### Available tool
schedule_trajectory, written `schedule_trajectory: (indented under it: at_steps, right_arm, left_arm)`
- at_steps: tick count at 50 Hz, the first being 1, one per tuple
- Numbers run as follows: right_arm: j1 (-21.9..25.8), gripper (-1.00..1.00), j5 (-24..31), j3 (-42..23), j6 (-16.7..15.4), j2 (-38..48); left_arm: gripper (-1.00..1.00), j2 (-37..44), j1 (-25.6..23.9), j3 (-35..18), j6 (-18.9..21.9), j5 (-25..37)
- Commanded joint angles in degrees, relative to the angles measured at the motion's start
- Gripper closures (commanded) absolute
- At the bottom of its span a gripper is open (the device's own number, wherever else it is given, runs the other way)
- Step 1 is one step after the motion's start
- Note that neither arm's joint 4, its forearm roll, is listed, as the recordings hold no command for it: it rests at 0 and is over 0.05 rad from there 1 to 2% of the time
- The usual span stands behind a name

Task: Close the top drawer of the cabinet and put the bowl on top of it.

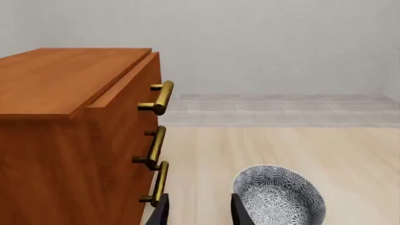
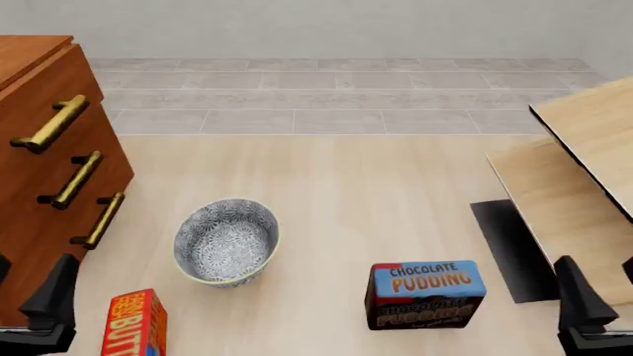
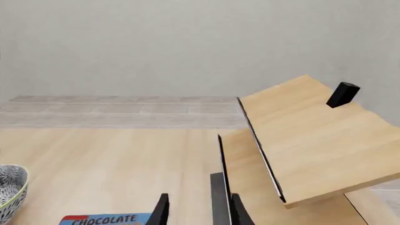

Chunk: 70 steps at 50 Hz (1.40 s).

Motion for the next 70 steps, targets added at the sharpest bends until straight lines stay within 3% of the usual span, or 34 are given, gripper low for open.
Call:
schedule_trajectory:
  at_steps: [1, 17, 44, 70]
  right_arm:
    - [0.18, -1.0, -0.06, -0.18, 0.21, 0.15]
    - [0.3, -1.0, 0.02, -0.15, 0.25, 0.02]
    - [1.1, -1.0, -0.16, -0.12, 0.15, 0.48]
    - [0.45, -1.0, -0.21, -0.12, 0.63, 0.12]
  left_arm:
    - [-1.0, -1.26, -0.14, 0.09, -0.06, 0.42]
    - [-1.0, -0.68, -0.82, -1.89, 0.19, 1.37]
    - [-1.0, 22.63, -3.03, -5.11, 2.26, -18.4]
    - [-1.0, 38.12, -5.11, -13.74, 4.0, -27.91]
